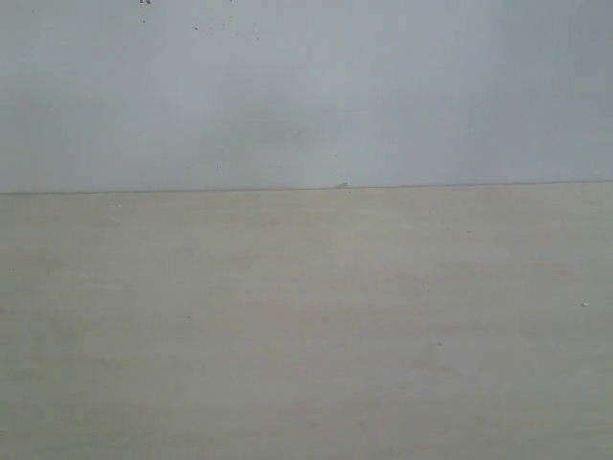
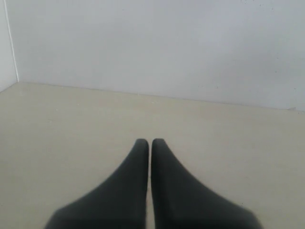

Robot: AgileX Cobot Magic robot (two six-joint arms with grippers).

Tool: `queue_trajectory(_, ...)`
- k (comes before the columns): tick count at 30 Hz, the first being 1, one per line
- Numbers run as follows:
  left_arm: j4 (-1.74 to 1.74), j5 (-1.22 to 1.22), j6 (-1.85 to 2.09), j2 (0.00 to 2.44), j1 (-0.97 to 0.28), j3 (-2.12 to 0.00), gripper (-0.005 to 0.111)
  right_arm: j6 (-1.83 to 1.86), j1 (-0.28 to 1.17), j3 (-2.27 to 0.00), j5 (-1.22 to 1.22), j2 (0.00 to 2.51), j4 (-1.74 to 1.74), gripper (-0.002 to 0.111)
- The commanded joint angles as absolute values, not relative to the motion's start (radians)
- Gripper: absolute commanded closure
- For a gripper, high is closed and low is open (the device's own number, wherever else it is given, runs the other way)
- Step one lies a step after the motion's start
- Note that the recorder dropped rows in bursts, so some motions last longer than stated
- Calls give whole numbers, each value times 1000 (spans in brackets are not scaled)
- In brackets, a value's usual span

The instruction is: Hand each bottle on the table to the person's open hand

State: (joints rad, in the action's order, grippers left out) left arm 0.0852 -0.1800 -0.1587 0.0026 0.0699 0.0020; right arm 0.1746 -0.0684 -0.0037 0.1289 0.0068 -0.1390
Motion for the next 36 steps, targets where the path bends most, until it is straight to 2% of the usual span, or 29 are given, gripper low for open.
queue_trajectory(1, 86, -179, -161, 0, 73, 0, 103, 184, -72, 0, 148, 0, -120, 108)
queue_trajectory(12, 86, -179, -161, 0, 73, 0, 103, 191, -72, 0, 215, 0, -67, 108)
queue_trajectory(36, 86, -179, -161, 0, 73, 0, 103, 185, -72, 0, 206, 0, -67, 108)
